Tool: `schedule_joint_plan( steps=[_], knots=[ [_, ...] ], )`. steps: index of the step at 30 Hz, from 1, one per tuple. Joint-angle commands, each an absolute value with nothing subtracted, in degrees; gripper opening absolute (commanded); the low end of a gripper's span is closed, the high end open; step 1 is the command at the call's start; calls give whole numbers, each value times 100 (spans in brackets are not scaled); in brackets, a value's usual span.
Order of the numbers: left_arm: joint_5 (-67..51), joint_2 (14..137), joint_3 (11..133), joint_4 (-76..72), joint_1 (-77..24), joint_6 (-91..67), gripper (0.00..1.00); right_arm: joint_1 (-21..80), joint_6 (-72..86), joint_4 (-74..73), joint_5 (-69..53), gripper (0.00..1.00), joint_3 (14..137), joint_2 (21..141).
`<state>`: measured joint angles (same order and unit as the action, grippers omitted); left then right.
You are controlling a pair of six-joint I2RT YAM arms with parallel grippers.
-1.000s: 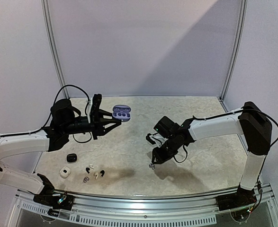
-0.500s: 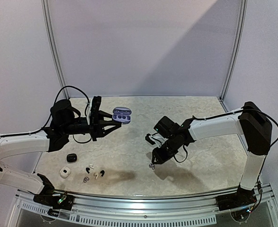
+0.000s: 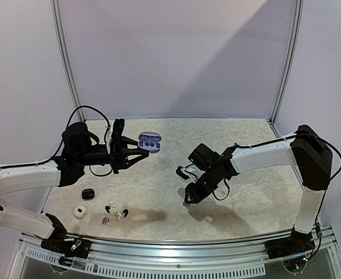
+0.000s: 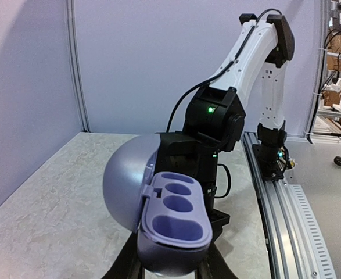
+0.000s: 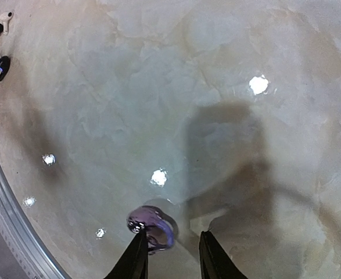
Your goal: Insert the wireless bluetooth earbuds into the charging case
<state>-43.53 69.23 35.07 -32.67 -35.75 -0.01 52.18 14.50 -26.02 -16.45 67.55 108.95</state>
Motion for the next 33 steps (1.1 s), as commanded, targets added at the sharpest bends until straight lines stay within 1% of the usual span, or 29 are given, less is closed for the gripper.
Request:
schedule_joint_plan(
  steps=[1, 14, 18, 24, 29, 33],
  knots=[
    [-4395, 6883, 3487, -3235, -3656, 123, 0, 5243, 1380, -2524, -1804, 31, 6862, 11144],
    [-4359, 6893, 3522, -3191, -3656, 145, 0, 5446, 1272, -2761, -1955, 31, 7013, 11242],
    [-4362, 6905, 3518, -3185, -3656, 167, 0, 5492, 1257, -2779, -2045, 25, 7036, 11211],
    [-4364, 6893, 3524, -3130, -3656, 225, 0, 5500, 1261, -2590, -2118, 24, 7022, 11204],
    [-4358, 6891, 3529, -3080, -3656, 277, 0, 5510, 1316, -2541, -2179, 18, 7016, 11273],
    [-4359, 6891, 3526, -3069, -3656, 294, 0, 5543, 1344, -2517, -2180, 16, 6975, 11285]
  ],
)
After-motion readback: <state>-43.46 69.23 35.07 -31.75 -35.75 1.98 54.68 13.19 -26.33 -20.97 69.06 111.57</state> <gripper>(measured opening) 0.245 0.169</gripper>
